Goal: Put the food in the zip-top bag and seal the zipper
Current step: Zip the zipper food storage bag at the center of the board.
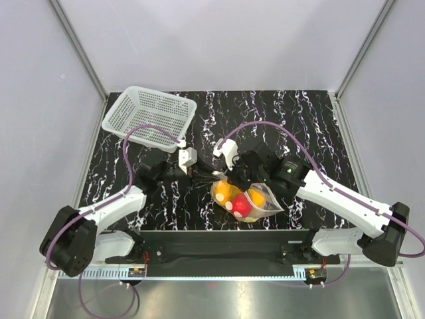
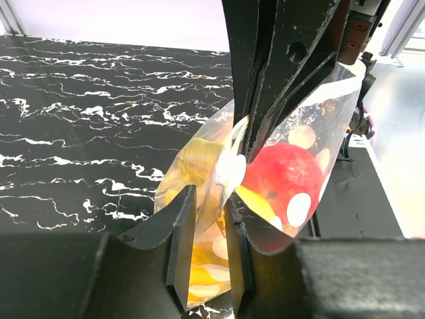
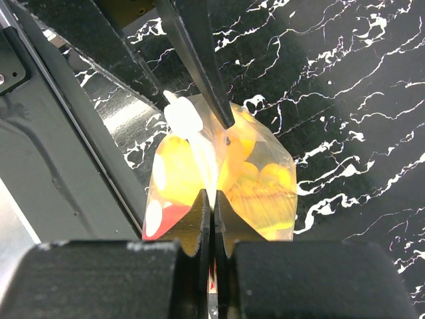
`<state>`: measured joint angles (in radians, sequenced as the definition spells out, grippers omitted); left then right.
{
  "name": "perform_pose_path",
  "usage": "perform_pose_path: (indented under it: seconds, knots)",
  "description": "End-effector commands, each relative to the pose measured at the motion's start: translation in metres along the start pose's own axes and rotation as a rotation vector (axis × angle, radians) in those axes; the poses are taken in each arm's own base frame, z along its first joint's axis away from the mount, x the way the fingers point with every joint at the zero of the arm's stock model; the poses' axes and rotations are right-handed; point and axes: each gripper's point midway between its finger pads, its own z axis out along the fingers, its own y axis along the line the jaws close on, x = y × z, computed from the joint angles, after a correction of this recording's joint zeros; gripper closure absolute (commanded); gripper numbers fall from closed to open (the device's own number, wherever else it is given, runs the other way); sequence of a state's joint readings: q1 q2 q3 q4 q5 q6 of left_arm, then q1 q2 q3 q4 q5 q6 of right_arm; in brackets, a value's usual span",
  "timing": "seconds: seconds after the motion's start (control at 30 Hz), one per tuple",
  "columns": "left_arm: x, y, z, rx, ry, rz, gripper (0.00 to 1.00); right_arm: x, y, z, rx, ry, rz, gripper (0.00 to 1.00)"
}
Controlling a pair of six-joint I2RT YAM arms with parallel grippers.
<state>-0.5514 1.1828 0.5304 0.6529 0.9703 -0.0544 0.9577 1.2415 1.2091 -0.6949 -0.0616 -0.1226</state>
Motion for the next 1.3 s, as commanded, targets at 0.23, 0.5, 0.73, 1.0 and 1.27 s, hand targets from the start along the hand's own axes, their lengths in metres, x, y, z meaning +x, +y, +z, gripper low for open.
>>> perform_pose_path:
  seconds: [0.23, 0.5, 0.73, 1.0, 1.27]
  knots:
    - [-0.016, 0.001, 0.004, 0.041, -0.053, 0.094, 1.0, -0.028, 0.002, -0.012, 0.006, -0.121, -0.01, 0.93]
    - [-0.012, 0.001, 0.01, 0.096, -0.025, 0.053, 1.0, -0.054, -0.002, -0.012, 0.008, -0.176, -0.079, 0.55]
    - [-0.012, -0.004, 0.007, 0.112, -0.027, 0.073, 1.0, -0.073, -0.001, 0.001, -0.011, -0.175, -0.138, 0.53]
    - [-0.012, -0.005, 0.005, 0.116, -0.028, 0.08, 1.0, -0.078, 0.005, 0.013, -0.057, -0.152, -0.158, 0.59]
    - [-0.013, -0.001, 0.004, 0.101, -0.031, 0.075, 1.0, -0.073, 0.01, 0.01, -0.084, -0.14, -0.15, 0.89]
